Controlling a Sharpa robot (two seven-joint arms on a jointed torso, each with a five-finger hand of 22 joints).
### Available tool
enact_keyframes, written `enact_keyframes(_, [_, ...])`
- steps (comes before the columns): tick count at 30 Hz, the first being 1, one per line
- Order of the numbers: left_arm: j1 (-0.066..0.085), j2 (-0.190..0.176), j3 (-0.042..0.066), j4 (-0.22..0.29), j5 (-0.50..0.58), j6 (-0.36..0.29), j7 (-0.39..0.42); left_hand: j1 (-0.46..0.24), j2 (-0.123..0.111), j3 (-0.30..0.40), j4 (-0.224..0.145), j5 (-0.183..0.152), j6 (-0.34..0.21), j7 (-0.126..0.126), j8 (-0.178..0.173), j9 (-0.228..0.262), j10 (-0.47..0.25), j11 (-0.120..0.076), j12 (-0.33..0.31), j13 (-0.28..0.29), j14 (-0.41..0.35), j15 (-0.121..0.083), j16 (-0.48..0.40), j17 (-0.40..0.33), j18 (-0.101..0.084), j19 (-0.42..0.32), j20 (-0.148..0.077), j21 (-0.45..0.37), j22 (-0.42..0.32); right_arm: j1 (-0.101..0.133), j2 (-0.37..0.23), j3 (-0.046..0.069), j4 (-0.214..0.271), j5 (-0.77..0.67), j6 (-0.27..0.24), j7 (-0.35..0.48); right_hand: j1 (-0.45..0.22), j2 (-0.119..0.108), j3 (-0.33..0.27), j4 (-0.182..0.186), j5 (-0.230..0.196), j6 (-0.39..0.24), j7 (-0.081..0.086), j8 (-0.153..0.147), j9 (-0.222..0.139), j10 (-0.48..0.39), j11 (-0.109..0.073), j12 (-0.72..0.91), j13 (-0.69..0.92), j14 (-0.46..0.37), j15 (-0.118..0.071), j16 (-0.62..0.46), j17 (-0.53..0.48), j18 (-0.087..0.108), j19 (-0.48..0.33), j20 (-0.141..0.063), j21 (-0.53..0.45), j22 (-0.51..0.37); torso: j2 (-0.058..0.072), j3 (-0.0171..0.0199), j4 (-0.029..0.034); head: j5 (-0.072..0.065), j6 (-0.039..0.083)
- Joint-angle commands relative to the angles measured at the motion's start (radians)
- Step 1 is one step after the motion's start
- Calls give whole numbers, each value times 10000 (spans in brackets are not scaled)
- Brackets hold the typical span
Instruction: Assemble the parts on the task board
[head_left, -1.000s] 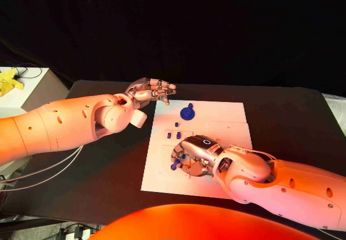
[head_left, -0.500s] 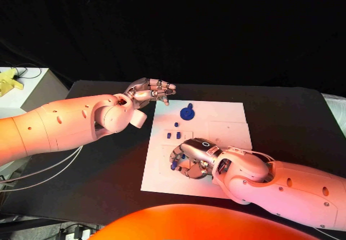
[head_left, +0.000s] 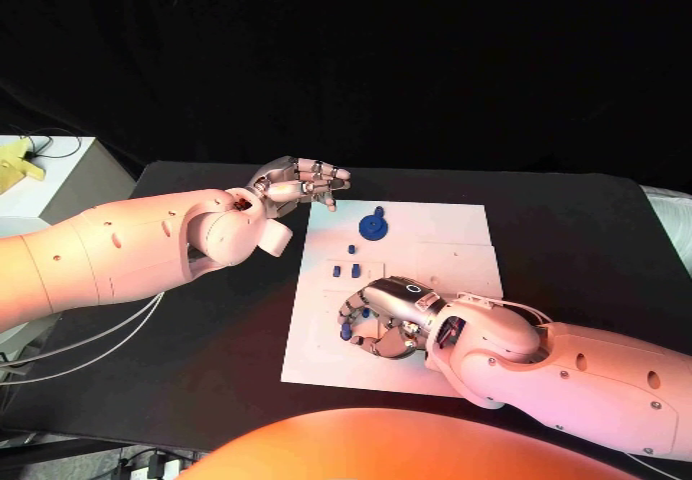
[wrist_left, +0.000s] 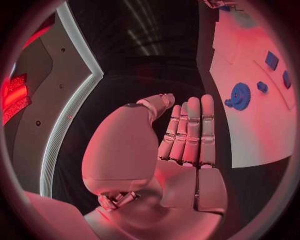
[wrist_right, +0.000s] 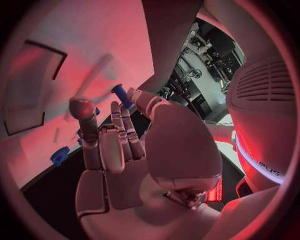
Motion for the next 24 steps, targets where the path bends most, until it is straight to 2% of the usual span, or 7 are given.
enact_keyframes(1, [4, 8, 6, 15, 4, 217, 11, -57, 28, -9, -58, 20, -40, -7, 40, -8, -61, -23, -6, -13, -38, 16, -31, -10, 51, -28, 42, 39, 13, -11, -44, -3, 35, 82, -510, 202, 99, -108, -199, -83, 60, -140, 21, -74, -32, -388, 45, 104, 12, -111, 116, -378, -806, 332, -638, 40, -955, -818, 3, -2, -3, -3, 2])
enact_keyframes(8, [4, 5, 6, 9, 4, 236, -2, -57, 28, -9, -58, 20, -40, -7, 40, -8, -61, -23, -6, -13, -38, 16, -31, -10, 51, -28, 42, 39, 13, -18, -330, 13, 233, 349, -1396, 357, 533, 60, -1210, -221, 99, -515, 140, -341, -189, -1287, 189, 811, 122, -826, 277, -715, -1853, 544, -1617, 206, -2159, -1659, -3, 3, -4, -48, 2])
enact_keyframes(13, [3, 12, 6, -3, 4, 247, -9, -57, 28, -9, -58, 20, -40, -7, 40, -8, -61, -23, -6, -13, -38, 16, -31, -10, 51, -28, 42, 39, 13, 129, -886, 105, 526, 1605, -1556, 695, 657, 246, -1328, -209, 157, -340, 127, -335, -229, -979, 99, 1622, 284, -735, 205, -546, -1737, 497, -1363, 164, -1773, -1255, -21, -10, -4, -130, 2])
enact_keyframes(15, [3, 19, 5, -11, 4, 248, -12, -57, 28, -9, -58, 20, -40, -7, 40, -8, -61, -23, -6, -13, -38, 16, -31, -10, 51, -28, 42, 39, 13, 326, -1186, 135, 560, 2818, -1281, 829, 592, 333, -1053, -167, 204, -166, 44, -316, -261, 163, -106, 2354, 501, -797, 43, -614, -1951, 512, -1363, 51, -1756, -1196, -28, -16, -7, -198, 2])
enact_keyframes(21, [2, 44, 3, -54, 14, 251, -20, -72, 27, -10, -63, 19, -46, -5, 47, -10, -95, -19, -10, -21, -38, 20, -30, -12, 52, -34, 46, 38, 15, 936, -2272, 171, 641, 6044, -476, 1178, 437, 301, -753, -132, 298, 128, 8, -294, -308, 977, -279, 2848, 725, -641, -105, -553, -1766, 419, -1095, -89, -1350, -766, -67, -26, -25, -439, 2])
enact_keyframes(23, [2, 50, 2, -64, 19, 259, -24, -72, 27, -10, -63, 19, -46, -5, 47, -10, -95, -19, -10, -21, -38, 20, -30, -12, 52, -34, 46, 38, 15, 1076, -2684, 174, 707, 6733, -296, 1174, 218, 266, -922, -33, 11, 590, -291, -58, -231, 2284, -681, 4149, 1556, 148, -452, 93, -197, 105, 146, -365, 327, 649, -86, -36, -32, -556, 2])
enact_keyframes(24, [2, 49, 1, -71, 21, 265, -30, -72, 27, -10, -63, 19, -46, -5, 47, -10, -95, -19, -10, -21, -38, 20, -30, -12, 52, -34, 46, 38, 15, 1132, -2914, 174, 738, 7038, -194, 1119, 88, 216, -1054, 27, -16, 721, -404, 10, -209, 2673, -777, 5301, 2640, 317, -551, 215, 158, -4, 508, -489, 781, 1033, -102, -40, -34, -620, 2])
